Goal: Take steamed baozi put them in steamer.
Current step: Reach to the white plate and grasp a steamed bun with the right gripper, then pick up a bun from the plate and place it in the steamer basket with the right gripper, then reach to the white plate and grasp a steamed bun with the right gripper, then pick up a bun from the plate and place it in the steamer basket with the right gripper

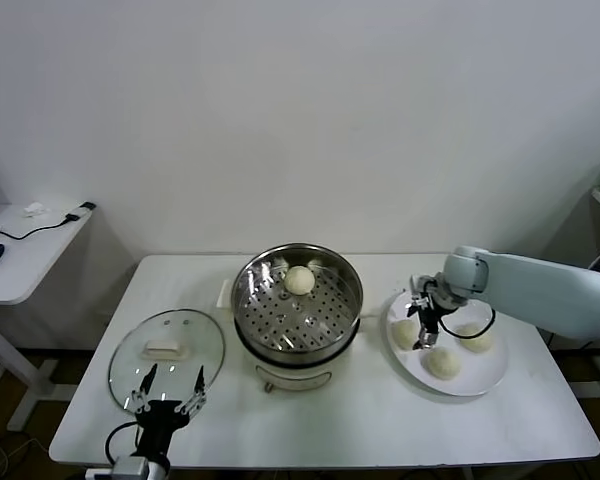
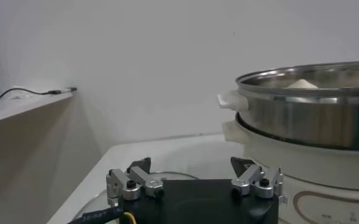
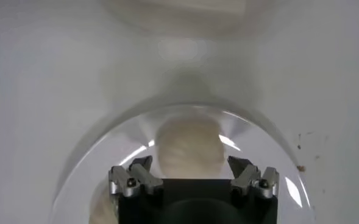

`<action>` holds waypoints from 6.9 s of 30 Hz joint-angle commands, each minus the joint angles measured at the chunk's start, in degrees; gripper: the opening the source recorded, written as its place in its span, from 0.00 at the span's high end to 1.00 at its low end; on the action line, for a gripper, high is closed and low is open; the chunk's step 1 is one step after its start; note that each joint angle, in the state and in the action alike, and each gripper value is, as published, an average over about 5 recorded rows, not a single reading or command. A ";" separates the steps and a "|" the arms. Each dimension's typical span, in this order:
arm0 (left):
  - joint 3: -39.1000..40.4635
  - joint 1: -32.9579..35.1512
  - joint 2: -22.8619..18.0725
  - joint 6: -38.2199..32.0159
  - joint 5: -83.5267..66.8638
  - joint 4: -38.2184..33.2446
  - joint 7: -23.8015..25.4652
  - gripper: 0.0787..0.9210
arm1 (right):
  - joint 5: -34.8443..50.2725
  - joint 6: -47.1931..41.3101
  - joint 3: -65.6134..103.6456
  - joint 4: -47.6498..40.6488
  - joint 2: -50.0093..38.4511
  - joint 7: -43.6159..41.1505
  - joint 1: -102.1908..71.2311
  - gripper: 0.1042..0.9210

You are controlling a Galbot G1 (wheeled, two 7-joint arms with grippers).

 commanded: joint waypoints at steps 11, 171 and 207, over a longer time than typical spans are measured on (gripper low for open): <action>0.67 0.32 -0.57 0.10 0.88 -0.67 -0.02 0.12 | -1.45 2.80 2.18 1.53 -2.82 -5.28 3.58 0.37; 3.32 -1.62 -1.26 1.99 2.18 -0.98 1.28 0.12 | -13.28 16.45 2.78 8.36 -4.16 -21.23 27.27 0.41; 3.21 -0.06 -1.59 1.32 3.13 -1.79 1.12 0.12 | -30.87 40.00 0.11 17.89 27.20 -12.84 15.40 0.41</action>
